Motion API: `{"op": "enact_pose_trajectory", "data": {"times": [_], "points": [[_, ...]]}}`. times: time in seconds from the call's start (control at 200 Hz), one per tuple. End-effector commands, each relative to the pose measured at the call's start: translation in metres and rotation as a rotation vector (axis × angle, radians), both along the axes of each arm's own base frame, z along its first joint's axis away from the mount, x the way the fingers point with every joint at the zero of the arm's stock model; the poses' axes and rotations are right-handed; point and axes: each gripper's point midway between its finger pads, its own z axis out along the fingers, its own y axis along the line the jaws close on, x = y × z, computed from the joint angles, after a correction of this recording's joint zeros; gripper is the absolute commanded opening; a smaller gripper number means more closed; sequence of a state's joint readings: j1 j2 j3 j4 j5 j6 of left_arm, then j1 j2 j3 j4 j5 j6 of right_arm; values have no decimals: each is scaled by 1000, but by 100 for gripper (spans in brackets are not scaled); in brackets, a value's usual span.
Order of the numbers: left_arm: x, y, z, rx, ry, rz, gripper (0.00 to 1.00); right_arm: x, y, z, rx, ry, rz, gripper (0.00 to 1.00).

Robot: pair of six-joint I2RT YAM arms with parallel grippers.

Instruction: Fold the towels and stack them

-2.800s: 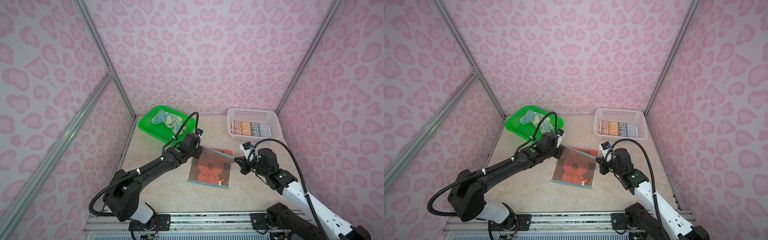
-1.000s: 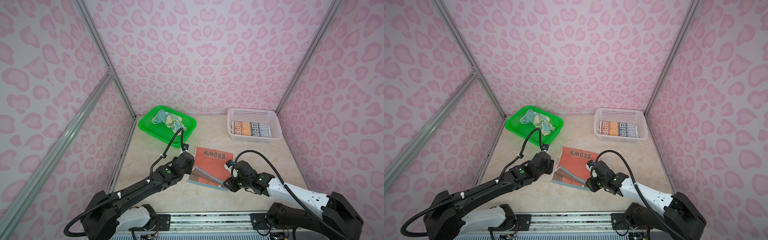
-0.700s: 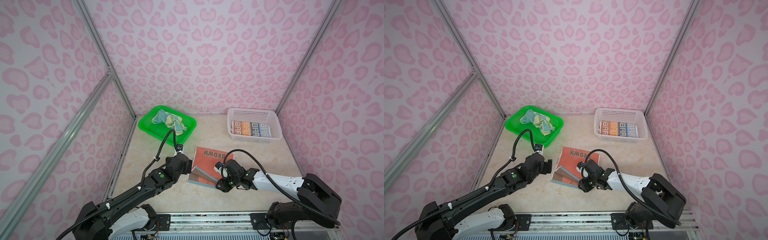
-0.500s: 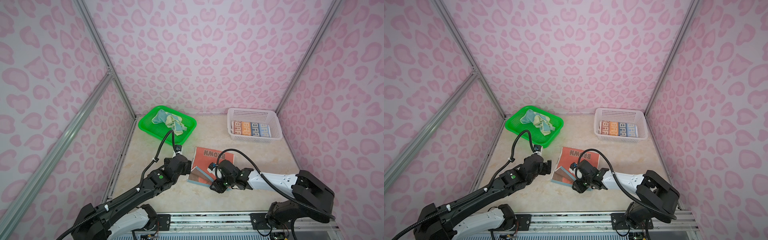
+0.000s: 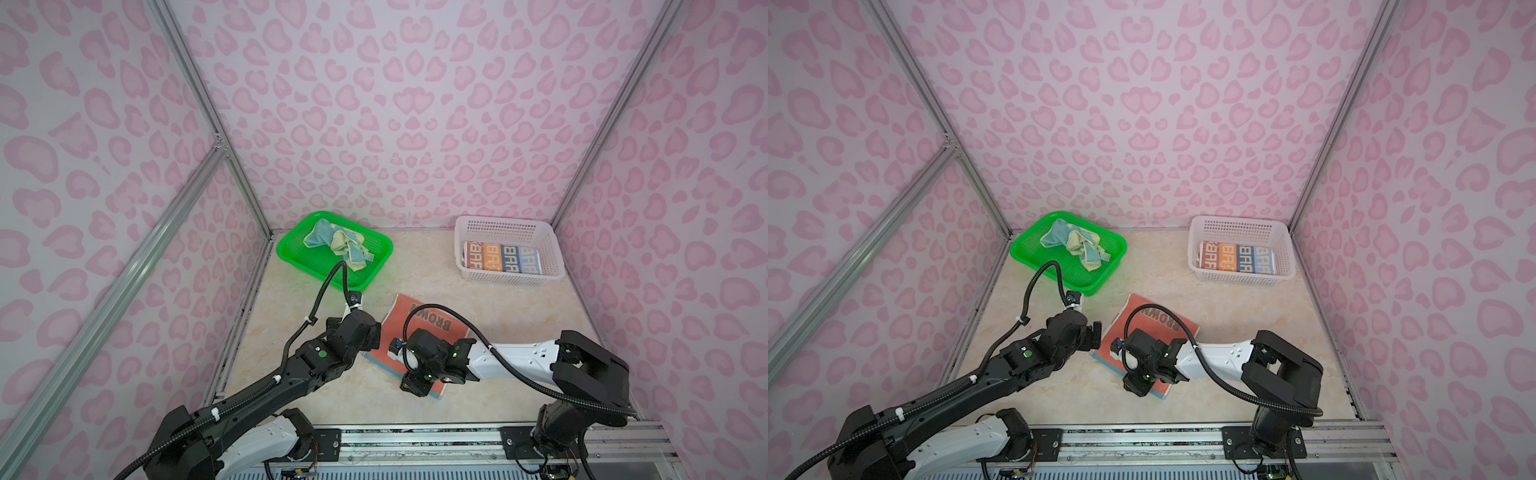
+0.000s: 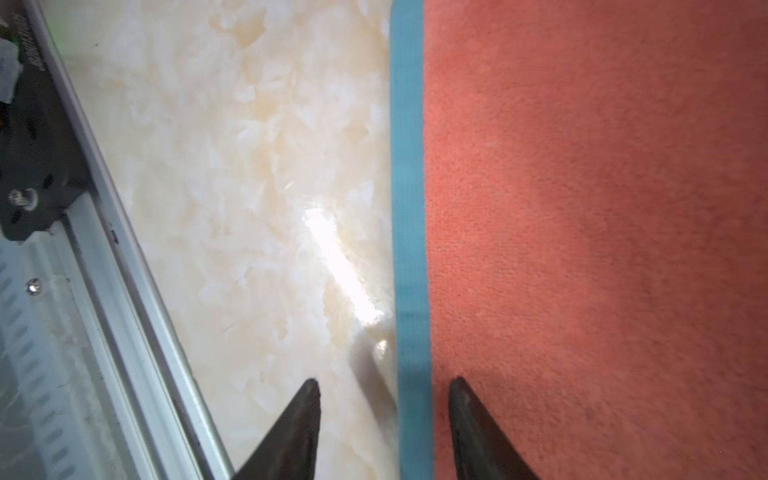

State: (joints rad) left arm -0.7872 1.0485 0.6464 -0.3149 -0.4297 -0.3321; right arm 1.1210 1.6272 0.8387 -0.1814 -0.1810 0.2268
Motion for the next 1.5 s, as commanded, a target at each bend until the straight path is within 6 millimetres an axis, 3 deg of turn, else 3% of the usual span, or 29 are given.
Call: {"op": "enact_pose_trajectory", "data": {"times": [0.0,0.205,0.38,0.6,0.8,0.91,0.95,1.105,1.495], "points": [[8,-2,5,-14,-14,19,96,14,-11,3,-30,-51,-44,51],[32,-23,11,14,16,-28,96,63,-36,32,92,-84,-267,51],[65,-50,1,72,80,-74,95,105,-77,44,127,-124,-464,48],[111,-83,-25,133,193,-77,93,146,-143,42,132,-152,-766,47],[137,-106,-51,139,253,-100,92,164,-176,30,116,-140,-880,47],[145,-113,-63,152,270,-112,91,169,-183,18,120,-105,-900,47],[153,-119,-57,143,253,-115,91,170,-184,14,118,-91,-903,47],[160,-118,-69,155,284,-108,91,169,-181,-2,103,-51,-896,47],[154,-136,-102,94,408,-151,73,167,-185,-19,69,-37,-903,38]]}}
